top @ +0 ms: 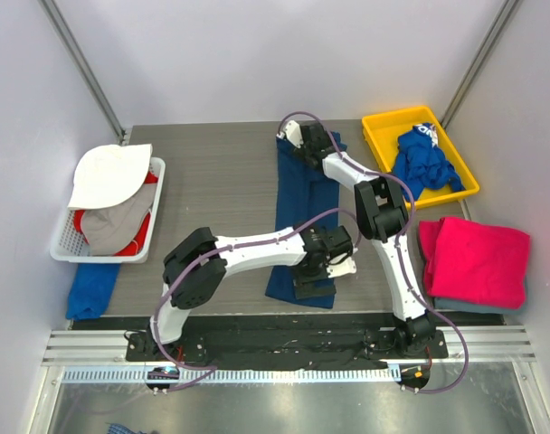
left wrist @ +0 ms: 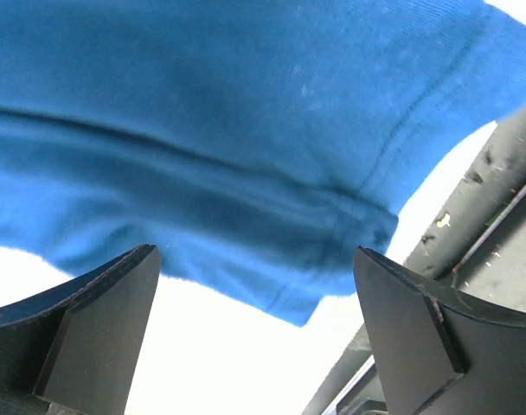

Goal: Fold and stack the t-shirts
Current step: Rotate the tshirt 90 degrees

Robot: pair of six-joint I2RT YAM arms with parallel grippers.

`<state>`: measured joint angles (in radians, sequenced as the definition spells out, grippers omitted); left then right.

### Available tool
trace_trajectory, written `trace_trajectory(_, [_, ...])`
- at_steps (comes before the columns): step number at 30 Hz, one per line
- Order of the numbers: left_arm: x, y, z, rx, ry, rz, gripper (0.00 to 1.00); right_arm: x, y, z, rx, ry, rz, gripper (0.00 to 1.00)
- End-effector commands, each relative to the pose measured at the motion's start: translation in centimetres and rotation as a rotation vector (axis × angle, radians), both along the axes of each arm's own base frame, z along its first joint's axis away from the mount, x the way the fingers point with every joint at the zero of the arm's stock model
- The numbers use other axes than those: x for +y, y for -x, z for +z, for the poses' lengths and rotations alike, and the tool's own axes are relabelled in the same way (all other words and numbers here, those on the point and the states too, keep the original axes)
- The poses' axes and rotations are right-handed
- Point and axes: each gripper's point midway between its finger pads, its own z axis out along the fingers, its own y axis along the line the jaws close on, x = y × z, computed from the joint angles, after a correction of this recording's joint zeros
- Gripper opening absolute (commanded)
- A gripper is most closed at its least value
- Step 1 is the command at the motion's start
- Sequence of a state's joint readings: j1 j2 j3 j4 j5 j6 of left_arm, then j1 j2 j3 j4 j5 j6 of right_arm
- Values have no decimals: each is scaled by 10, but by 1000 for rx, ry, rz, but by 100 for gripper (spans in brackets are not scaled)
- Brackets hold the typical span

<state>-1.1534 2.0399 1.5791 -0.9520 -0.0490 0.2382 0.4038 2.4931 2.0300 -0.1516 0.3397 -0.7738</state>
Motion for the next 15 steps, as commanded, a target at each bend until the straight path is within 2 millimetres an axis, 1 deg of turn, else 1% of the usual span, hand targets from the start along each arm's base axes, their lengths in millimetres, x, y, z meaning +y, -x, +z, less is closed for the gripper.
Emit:
trace_trajectory(1, [-1, -13, 48, -120, 96, 45, 100, 0, -4, 72, -118, -36, -25, 73])
trace_trajectory(3, [2, -18, 56, -163, 108, 56, 100, -3, -1, 73, -118, -35, -34, 73])
trace_trajectory(4, [1, -24, 66, -207, 132, 63, 100, -4, 0, 75, -120, -34, -39, 74])
trace_trajectory(5, [5, -27, 68, -231, 134, 68, 100, -7, 1, 85, -135, -35, -48, 74])
trace_trajectory(6, [6, -31, 72, -259, 142, 78, 100, -8, 4, 85, -136, -31, -53, 74])
trace_trajectory(7, [4, -36, 77, -293, 169, 86, 100, -11, 6, 88, -142, -28, -63, 75])
trace_trajectory(8, [11, -41, 85, -341, 177, 99, 100, -16, 9, 104, -169, -31, -81, 78])
trace_trajectory(9, [11, -44, 89, -366, 188, 102, 100, -19, 14, 103, -168, -29, -89, 79])
trace_trajectory(10, [11, -48, 94, -392, 209, 106, 100, -21, 17, 109, -173, -30, -91, 81])
trace_trajectory(11, [17, -51, 100, -425, 210, 117, 100, -24, 22, 124, -193, -38, -95, 83])
trace_trajectory(13, [21, -56, 106, -457, 221, 121, 100, -31, 34, 123, -173, -26, -111, 86])
trace_trajectory(14, [26, -59, 106, -470, 215, 131, 100, -34, 39, 126, -172, -22, -116, 87])
trace_trajectory(15, [29, -60, 114, -480, 237, 141, 100, -40, 49, 130, -165, -13, -124, 89])
